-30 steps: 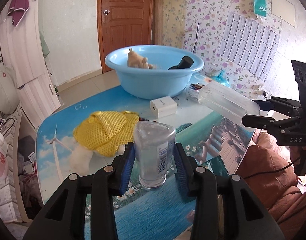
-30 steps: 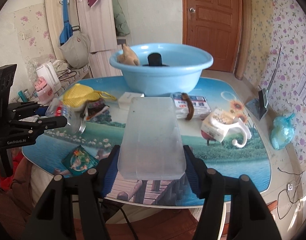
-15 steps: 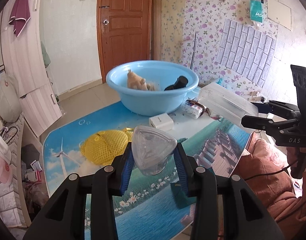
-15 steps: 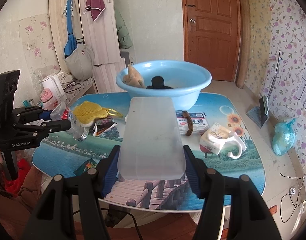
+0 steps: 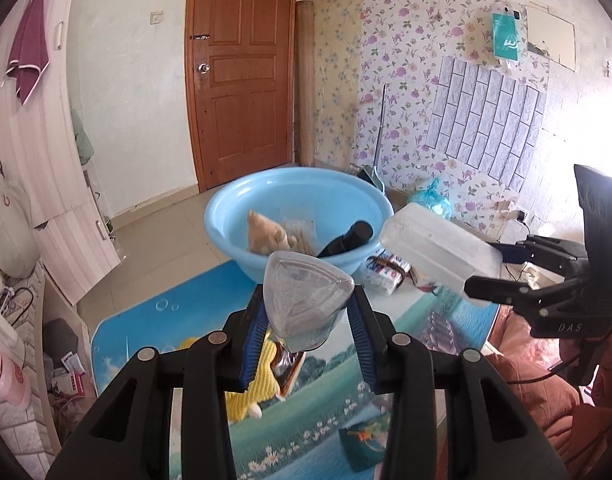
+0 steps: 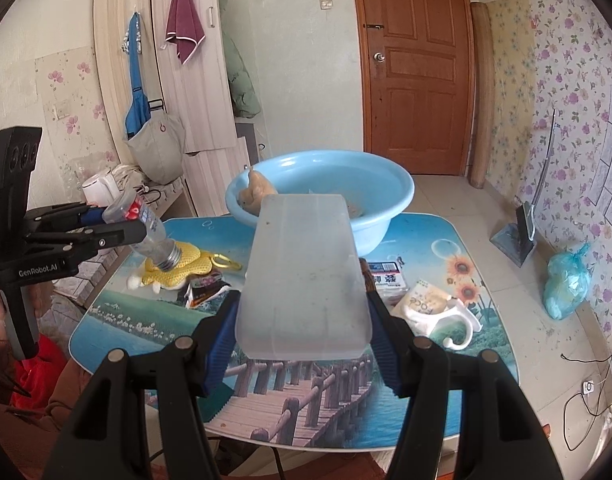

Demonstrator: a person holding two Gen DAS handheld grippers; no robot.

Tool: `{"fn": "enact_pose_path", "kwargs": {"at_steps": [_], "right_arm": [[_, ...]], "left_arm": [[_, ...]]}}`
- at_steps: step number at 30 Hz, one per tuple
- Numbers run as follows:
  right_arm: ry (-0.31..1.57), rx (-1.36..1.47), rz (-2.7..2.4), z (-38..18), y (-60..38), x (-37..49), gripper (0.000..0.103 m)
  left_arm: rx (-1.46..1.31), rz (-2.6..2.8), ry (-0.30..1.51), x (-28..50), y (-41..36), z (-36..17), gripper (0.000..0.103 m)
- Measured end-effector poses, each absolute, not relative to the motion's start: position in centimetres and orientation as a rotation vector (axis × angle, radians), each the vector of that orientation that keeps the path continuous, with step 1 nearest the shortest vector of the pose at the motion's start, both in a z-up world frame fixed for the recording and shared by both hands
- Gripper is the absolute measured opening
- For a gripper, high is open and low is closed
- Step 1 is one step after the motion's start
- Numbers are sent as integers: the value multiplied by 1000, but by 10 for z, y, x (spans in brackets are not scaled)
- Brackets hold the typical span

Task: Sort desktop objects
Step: 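Carry the clear items over the basin and release them into it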

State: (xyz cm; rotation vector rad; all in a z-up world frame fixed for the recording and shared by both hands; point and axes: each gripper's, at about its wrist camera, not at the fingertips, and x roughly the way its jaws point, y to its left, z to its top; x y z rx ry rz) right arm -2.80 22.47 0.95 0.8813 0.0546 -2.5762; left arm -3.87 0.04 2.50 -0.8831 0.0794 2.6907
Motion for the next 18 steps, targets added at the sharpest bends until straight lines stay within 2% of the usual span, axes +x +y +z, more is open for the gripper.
{"fn": "enact_pose_path", "kwargs": {"at_steps": [18], "right_arm": [[47, 903, -2571, 4, 224, -75, 59]], "left_arm": [[-881, 2632, 108, -120, 33, 30, 39]]}}
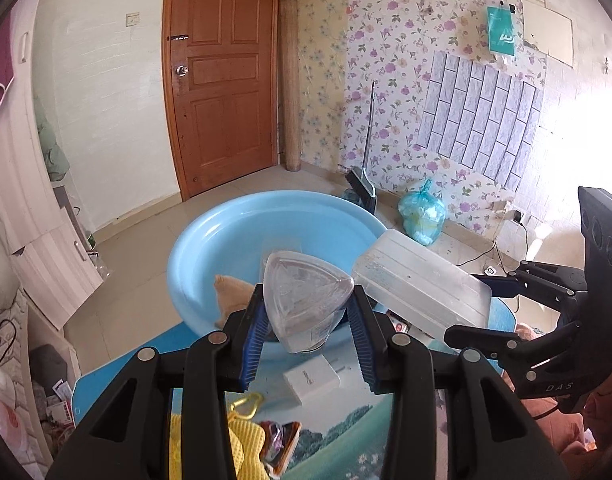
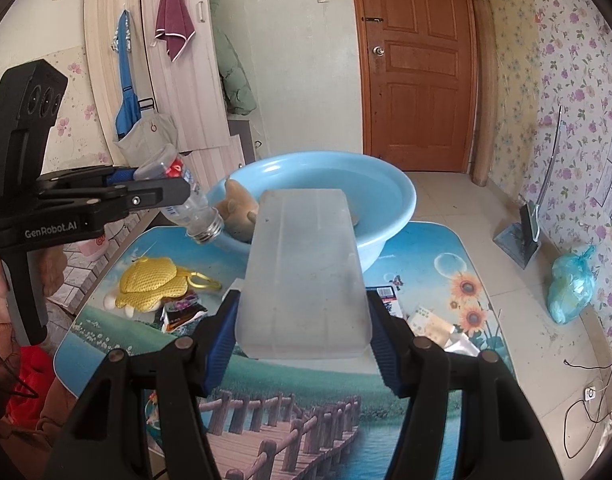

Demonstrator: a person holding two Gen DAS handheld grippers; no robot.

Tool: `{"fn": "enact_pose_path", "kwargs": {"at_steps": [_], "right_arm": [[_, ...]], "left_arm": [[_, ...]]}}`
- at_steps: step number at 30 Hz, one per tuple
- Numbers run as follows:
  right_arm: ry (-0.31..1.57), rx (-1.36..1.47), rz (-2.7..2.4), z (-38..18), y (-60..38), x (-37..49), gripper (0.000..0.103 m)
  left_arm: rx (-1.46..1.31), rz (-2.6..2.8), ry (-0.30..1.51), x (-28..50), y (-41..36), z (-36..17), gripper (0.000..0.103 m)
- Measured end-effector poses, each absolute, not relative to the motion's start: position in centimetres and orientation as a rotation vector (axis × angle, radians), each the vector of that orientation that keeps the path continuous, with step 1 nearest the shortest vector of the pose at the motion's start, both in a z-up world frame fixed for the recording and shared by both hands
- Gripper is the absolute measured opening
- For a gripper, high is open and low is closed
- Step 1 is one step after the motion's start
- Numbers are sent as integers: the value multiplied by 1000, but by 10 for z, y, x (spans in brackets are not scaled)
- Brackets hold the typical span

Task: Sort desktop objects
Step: 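Carry the clear items over the basin and release them into it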

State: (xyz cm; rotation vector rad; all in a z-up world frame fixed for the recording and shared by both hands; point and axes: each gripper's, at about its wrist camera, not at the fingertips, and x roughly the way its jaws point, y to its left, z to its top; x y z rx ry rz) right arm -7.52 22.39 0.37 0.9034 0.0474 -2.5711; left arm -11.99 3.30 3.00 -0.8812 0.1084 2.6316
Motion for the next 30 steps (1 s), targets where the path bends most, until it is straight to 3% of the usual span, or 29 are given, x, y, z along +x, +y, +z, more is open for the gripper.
{"fn": "enact_pose_path", "kwargs": {"at_steps": [18, 30], "right_arm": [[-4, 888, -2558, 1, 218, -123, 59], [-28, 904, -2596, -1, 209, -147, 59]], "left_arm": [[-1025, 2589, 144, -163, 49, -15, 41], [-968, 2606, 126, -163, 44, -2, 46]]}}
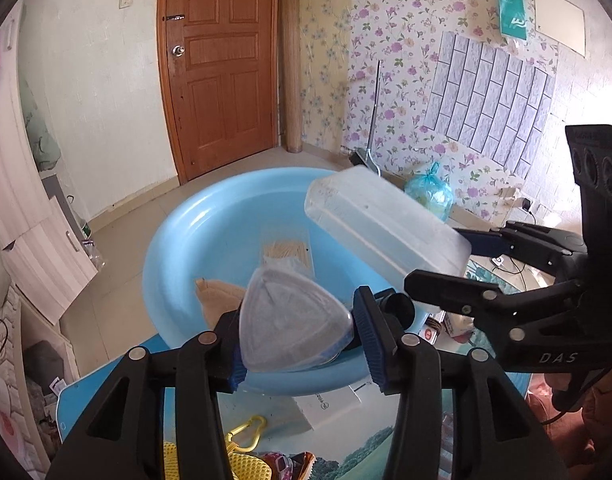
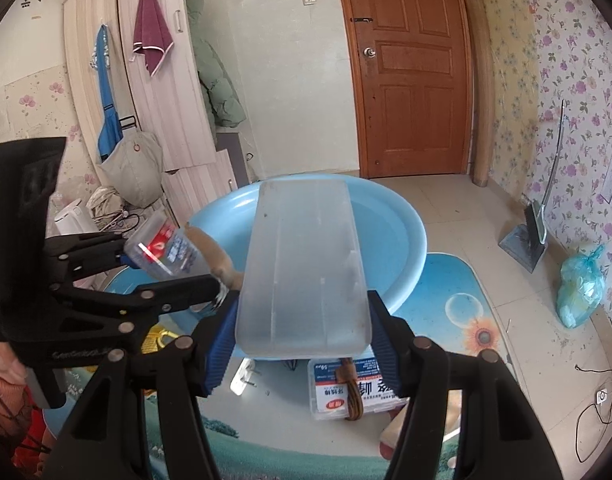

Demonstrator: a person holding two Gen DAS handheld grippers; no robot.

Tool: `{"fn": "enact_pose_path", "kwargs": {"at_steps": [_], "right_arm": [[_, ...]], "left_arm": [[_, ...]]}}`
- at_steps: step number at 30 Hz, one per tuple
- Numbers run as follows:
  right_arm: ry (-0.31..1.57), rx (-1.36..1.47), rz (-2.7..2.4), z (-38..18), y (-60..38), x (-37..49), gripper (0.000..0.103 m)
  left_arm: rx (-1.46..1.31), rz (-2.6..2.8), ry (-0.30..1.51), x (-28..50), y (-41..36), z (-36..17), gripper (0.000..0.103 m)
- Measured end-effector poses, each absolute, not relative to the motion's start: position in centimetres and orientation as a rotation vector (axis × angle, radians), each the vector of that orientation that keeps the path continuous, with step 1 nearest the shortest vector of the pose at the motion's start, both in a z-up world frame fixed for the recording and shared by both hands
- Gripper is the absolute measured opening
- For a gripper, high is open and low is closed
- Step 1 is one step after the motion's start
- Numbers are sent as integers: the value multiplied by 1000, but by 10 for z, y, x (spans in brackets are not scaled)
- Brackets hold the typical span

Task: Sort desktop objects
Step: 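Carry the clear items over the basin and release them into it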

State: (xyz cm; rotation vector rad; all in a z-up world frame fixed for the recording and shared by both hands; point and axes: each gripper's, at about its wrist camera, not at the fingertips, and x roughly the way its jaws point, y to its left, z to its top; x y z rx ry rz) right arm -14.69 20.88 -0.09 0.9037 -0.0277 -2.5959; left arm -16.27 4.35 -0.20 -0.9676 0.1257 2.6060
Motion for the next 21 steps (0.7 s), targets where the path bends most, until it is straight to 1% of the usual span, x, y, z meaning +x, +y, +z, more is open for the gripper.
{"fn": "enact_pose_path", "kwargs": {"at_steps": [3, 6, 8, 10, 15, 21], "right_arm": [[-37, 912, -2592, -2, 208, -147, 60], [-30, 899, -2596, 0, 208, -144, 62], [-31, 888, -2594, 1, 207, -141, 66], [-33, 887, -2593, 2, 207, -139, 67], [-29, 893, -2589, 1, 205, -135, 67], [-26, 895, -2589, 2, 203, -130, 67]], "left_arm": [[-959, 2608, 120, -162, 44, 0, 49], [-959, 2602, 119, -161, 44, -1, 49], [-958, 2601, 119, -159, 43, -2, 50], [-958, 2603, 117, -157, 43, -2, 50], [-953, 2614, 108, -154, 38, 0, 54], [-929, 2625, 108, -145, 36, 7, 54]]}}
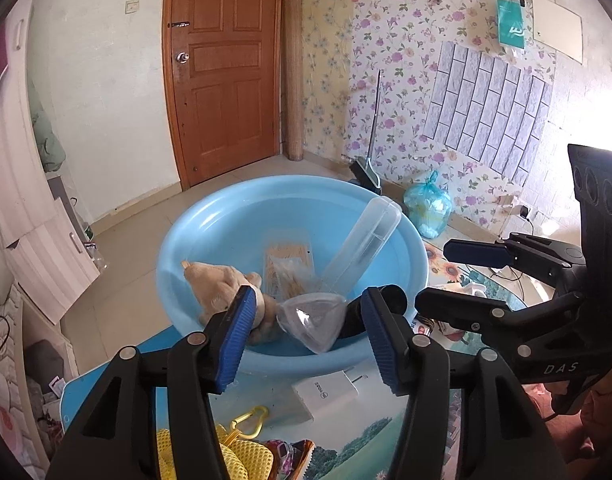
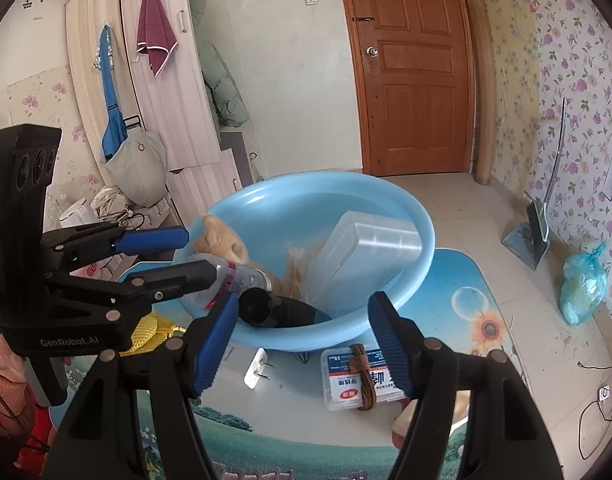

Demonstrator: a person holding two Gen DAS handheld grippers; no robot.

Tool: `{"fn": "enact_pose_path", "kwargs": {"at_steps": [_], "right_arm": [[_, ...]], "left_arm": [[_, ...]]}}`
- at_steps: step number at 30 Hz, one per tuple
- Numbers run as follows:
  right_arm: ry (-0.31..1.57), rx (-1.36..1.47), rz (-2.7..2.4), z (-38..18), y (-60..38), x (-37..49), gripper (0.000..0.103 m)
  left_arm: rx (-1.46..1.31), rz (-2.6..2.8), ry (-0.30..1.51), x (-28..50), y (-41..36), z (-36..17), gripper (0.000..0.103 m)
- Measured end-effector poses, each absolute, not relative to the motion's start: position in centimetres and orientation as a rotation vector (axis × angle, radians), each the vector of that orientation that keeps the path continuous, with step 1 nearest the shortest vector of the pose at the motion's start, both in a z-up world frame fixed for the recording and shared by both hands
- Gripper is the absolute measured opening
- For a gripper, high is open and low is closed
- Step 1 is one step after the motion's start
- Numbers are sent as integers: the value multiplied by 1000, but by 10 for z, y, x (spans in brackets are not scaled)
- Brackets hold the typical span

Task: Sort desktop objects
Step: 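Carry the clear items over the basin and release them into it, then grasp the yellow mesh plush with the left gripper while the right grasps the green packet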

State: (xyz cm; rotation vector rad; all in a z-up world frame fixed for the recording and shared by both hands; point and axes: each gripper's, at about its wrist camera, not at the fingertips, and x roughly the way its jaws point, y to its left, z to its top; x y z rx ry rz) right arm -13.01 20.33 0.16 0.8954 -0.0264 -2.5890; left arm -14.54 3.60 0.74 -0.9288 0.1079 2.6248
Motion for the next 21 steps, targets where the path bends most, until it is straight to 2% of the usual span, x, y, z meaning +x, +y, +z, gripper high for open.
{"fn": "enact_pose_path", "kwargs": {"at_steps": [2, 8, 13, 15, 21], "right_arm": [[-27, 897, -2592, 2, 203, -128, 67], [-34, 921, -2609, -2, 215, -119, 67], [-16, 996, -2614, -16, 222, -108, 67], [-14, 1024, -2609, -23, 224, -101, 67], [-24, 1107, -2609, -39, 235, -82, 67]], "left_arm": [[-919, 2633, 113, -140, 34, 10, 55], [-940, 2651, 99, -124, 23, 4, 67], [-983, 2660, 64, -109, 12, -9, 88], [-1004, 2656, 32, -102, 6, -14, 93], [-1065, 2654, 15, -81, -2, -30, 98]]}}
